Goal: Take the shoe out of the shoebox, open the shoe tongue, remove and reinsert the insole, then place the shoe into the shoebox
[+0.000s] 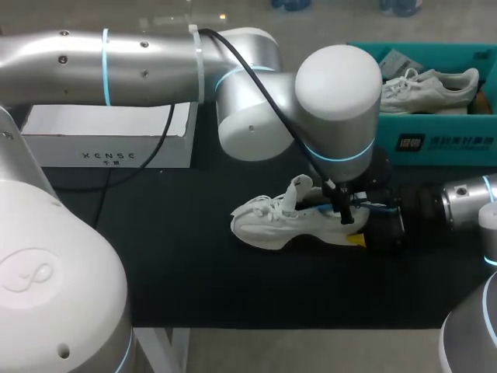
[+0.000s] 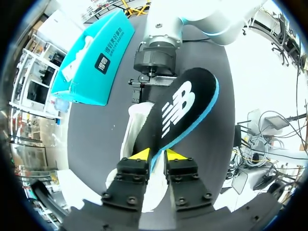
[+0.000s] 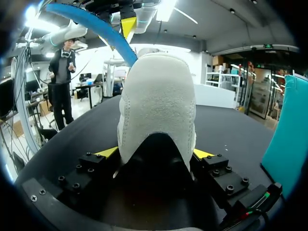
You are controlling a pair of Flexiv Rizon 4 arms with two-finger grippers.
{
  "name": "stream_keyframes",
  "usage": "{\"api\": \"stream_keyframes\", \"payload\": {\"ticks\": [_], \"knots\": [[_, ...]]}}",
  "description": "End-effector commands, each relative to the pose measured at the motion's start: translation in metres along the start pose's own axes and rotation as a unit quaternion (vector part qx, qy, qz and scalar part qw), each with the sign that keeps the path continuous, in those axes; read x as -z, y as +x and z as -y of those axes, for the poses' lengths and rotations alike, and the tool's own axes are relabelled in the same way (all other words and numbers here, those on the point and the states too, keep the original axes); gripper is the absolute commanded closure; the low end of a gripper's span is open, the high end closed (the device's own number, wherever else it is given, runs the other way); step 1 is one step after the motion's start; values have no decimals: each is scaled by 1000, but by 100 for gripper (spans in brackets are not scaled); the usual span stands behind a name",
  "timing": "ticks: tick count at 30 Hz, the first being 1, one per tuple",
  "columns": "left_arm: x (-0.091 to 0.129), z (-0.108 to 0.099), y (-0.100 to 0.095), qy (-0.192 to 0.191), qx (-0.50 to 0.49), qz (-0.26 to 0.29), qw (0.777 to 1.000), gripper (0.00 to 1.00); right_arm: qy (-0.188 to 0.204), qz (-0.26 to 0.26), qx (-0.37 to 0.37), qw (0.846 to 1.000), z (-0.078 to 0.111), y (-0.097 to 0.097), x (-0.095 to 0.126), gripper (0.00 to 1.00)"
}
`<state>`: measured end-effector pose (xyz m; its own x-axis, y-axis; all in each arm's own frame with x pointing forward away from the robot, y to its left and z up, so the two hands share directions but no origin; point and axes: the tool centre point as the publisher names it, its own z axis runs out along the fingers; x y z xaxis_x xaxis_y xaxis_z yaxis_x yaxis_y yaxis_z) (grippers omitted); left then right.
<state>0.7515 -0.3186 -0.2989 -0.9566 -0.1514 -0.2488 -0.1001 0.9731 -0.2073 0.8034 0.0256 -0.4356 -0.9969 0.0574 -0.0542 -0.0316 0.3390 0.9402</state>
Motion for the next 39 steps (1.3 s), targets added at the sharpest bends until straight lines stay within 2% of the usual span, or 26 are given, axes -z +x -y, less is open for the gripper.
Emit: {"api": "stream_keyframes", "payload": {"ticks": [1, 16, 17, 18, 24, 27, 31, 35, 39], "knots": [[-4, 2, -1, 0, 1, -1, 1000, 74, 2, 2, 0, 1000, 4, 1, -3, 100], [-26, 8, -5, -15, 4, -5, 1000, 75, 2, 2, 0, 1000, 4, 1, -3, 100], [-28, 9, -6, -20, 12, -5, 1000, 82, 2, 2, 0, 1000, 4, 1, -3, 100], [-28, 9, -6, -19, 13, -9, 1000, 100, 2, 2, 0, 1000, 4, 1, -3, 100], [-18, 13, -9, -3, 17, -12, 1000, 100, 2, 2, 0, 1000, 4, 1, -3, 100], [-2, 18, -13, 18, 28, -32, 999, 100, 2, 2, 0, 1000, 4, 1, -3, 100], [32, 31, -24, 63, 47, -67, 995, 100, 2, 2, 0, 1000, 4, 1, -3, 100], [73, 43, -43, 116, 77, -112, 984, 100, 2, 2, 0, 1000, 4, 1, -3, 100], [108, 46, -62, 160, 98, -155, 970, 100, 2, 2, 0, 1000, 4, 1, -3, 100]]}}
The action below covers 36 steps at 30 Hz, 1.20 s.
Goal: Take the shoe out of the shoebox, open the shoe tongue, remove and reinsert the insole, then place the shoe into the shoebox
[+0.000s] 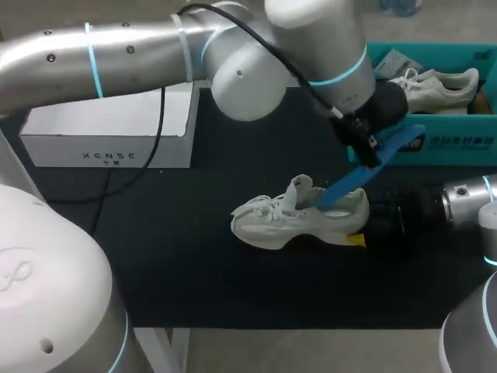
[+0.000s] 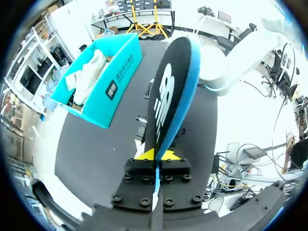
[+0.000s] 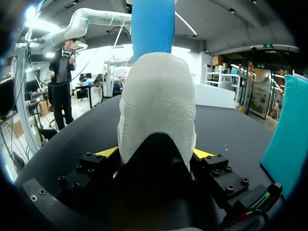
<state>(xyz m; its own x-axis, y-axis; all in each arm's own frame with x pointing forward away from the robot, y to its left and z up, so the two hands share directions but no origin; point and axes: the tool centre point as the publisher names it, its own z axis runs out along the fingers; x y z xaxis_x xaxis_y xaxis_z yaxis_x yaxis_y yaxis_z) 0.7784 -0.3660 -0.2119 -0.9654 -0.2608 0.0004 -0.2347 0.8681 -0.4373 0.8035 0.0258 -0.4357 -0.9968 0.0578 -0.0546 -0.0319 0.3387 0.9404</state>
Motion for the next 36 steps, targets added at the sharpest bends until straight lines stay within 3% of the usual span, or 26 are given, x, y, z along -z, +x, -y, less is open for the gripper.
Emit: {"api": "stream_keyframes", "payload": {"ticks": [1, 6, 13, 18, 20, 34, 36], "knots": [[56, -6, -17, 51, 11, -62, 997, 100, 2, 1, 0, 1000, 4, 1, -3, 100], [90, -7, -30, 94, 30, -118, 988, 100, 2, 1, 0, 1000, 4, 1, -3, 100], [120, -19, -44, 138, 53, -183, 972, 100, 2, 1, 0, 1000, 4, 1, -3, 100], [137, -31, -52, 161, 59, -197, 965, 100, 2, 1, 0, 1000, 4, 1, -3, 100], [150, -34, -52, 173, 54, -139, 974, 100, 2, 1, 0, 1000, 4, 1, -3, 100], [150, -34, -52, 173, 54, -139, 974, 100, 2, 1, 0, 1000, 4, 1, -3, 100], [155, -40, -61, 151, 58, -201, 966, 100, 2, 1, 0, 1000, 4, 1, -3, 100]]}}
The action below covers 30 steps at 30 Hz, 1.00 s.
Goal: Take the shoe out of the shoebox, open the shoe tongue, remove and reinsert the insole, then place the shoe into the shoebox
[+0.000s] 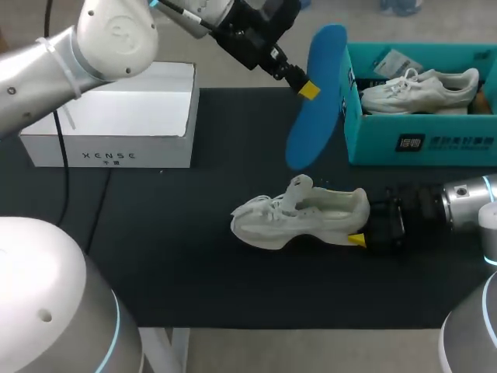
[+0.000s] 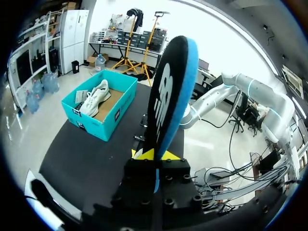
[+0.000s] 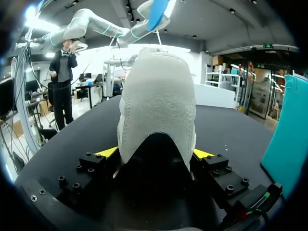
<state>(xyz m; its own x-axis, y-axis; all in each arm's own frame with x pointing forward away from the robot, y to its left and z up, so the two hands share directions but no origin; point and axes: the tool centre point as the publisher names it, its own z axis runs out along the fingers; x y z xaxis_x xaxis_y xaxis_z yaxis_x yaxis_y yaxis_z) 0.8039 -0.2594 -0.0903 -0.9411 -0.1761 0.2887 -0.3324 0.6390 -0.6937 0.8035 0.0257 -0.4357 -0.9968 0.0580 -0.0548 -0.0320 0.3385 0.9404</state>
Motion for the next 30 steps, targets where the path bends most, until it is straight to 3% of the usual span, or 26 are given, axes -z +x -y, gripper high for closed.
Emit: {"api": "stream_keyframes", "payload": {"ticks": [1, 6, 13, 17, 23, 30], "knots": [[10, -4, -10, -22, 27, -71, 997, 100, 2, 1, 0, 1000, 4, 1, -3, 100], [23, -2, -40, -79, 74, -201, 974, 100, 2, 1, 0, 1000, 4, 1, -3, 100], [41, -7, -62, -110, 103, -291, 945, 100, 2, 1, 0, 1000, 4, 1, -3, 100], [52, -10, -67, -88, 120, -315, 937, 100, 2, 1, 0, 1000, 4, 1, -3, 100], [61, -19, -54, -54, 126, -332, 933, 100, 2, 1, 0, 1000, 4, 1, -3, 100], [65, -28, -45, 14, 146, -331, 932, 100, 2, 1, 0, 1000, 4, 1, -3, 100]]}}
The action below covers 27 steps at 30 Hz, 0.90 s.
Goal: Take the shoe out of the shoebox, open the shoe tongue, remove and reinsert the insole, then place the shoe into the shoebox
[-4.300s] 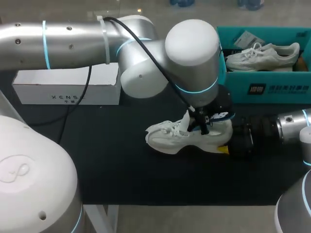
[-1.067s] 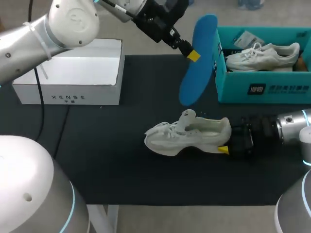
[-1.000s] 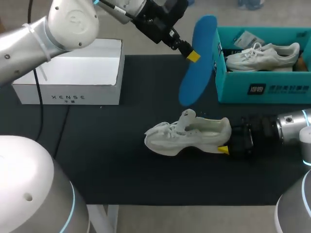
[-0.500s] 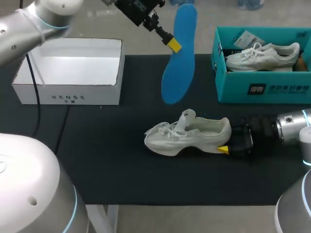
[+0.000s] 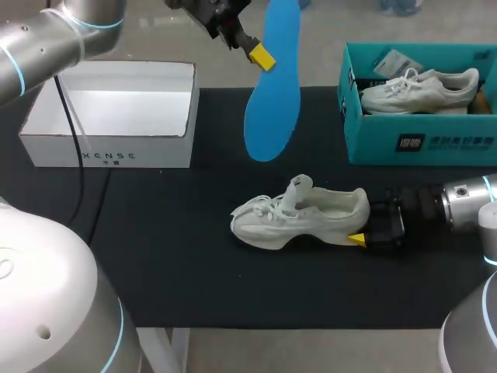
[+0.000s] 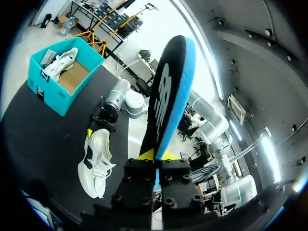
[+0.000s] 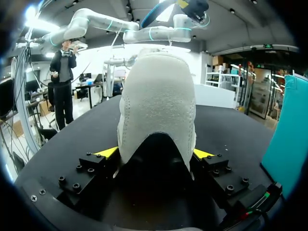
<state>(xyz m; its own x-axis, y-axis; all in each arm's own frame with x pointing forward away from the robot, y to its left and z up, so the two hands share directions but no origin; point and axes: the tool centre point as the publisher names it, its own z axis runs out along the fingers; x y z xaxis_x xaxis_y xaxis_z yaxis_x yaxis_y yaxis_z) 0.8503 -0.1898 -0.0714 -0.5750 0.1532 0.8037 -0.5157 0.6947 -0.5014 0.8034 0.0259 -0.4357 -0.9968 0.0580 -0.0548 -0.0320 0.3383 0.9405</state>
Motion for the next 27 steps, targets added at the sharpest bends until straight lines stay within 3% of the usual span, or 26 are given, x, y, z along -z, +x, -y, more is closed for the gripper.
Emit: {"api": "stream_keyframes", "payload": {"ticks": [1, 8, 16, 27], "knots": [[-5, -12, 1, 58, -4, -7, 998, 100, 2, 1, 0, 1000, 4, 1, -2, 100], [-9, 0, 10, 64, -15, 10, 998, 100, 2, 1, 0, 1000, 4, 1, -2, 100], [2, 19, 28, 90, -34, 9, 995, 100, 2, 1, 0, 1000, 4, 1, -2, 100], [4, 24, 25, 88, -16, 16, 996, 100, 2, 1, 0, 1000, 4, 1, -2, 100]]}}
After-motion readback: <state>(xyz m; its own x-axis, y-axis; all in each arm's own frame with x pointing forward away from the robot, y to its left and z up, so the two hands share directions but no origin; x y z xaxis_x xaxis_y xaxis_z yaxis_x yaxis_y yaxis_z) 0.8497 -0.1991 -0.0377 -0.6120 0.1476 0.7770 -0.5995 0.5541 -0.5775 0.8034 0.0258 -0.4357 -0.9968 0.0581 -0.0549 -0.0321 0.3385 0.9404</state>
